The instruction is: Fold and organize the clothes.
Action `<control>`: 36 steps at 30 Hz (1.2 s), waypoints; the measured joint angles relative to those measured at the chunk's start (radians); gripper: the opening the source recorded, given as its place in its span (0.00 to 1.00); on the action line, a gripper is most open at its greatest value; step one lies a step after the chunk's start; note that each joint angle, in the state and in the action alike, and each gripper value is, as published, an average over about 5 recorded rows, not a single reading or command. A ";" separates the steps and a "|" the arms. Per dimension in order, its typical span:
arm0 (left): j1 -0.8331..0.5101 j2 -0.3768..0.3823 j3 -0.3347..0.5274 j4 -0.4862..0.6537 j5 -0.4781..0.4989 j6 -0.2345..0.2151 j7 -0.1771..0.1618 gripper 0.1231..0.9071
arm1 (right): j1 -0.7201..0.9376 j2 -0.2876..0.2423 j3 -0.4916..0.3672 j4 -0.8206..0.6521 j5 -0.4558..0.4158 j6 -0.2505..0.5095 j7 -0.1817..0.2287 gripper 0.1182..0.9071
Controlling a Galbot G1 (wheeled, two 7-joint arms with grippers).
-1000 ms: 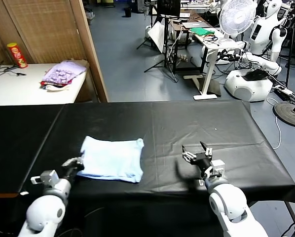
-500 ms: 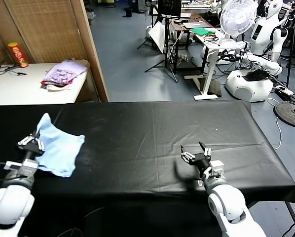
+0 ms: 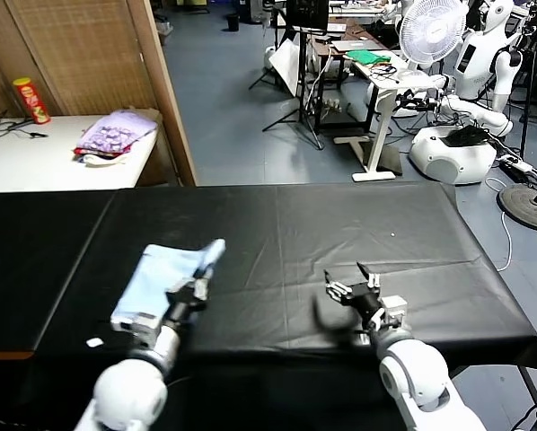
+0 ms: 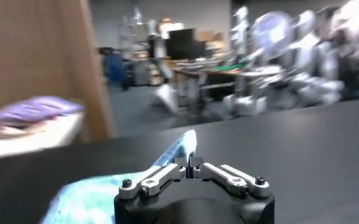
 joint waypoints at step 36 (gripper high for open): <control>0.163 0.020 -0.111 -0.053 0.042 -0.355 0.090 0.86 | 0.350 0.041 -0.320 -0.339 -0.198 0.139 -0.156 0.30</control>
